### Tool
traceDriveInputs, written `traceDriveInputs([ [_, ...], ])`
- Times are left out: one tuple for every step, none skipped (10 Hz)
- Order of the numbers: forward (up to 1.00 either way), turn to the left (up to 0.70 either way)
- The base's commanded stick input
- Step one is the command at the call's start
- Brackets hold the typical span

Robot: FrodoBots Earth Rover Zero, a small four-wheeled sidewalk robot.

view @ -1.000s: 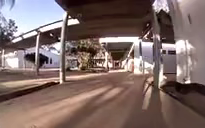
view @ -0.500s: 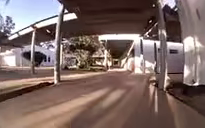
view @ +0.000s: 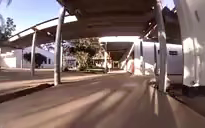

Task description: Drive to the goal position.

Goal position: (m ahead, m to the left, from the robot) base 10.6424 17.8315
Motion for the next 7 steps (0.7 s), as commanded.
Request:
traceDriveInputs([
  [0.7,0.0],
  [0.7,0.0],
  [0.7,0.0],
  [0.7,0.0],
  [0.7,0.0],
  [0.7,0.0],
  [0.28,0.0],
])
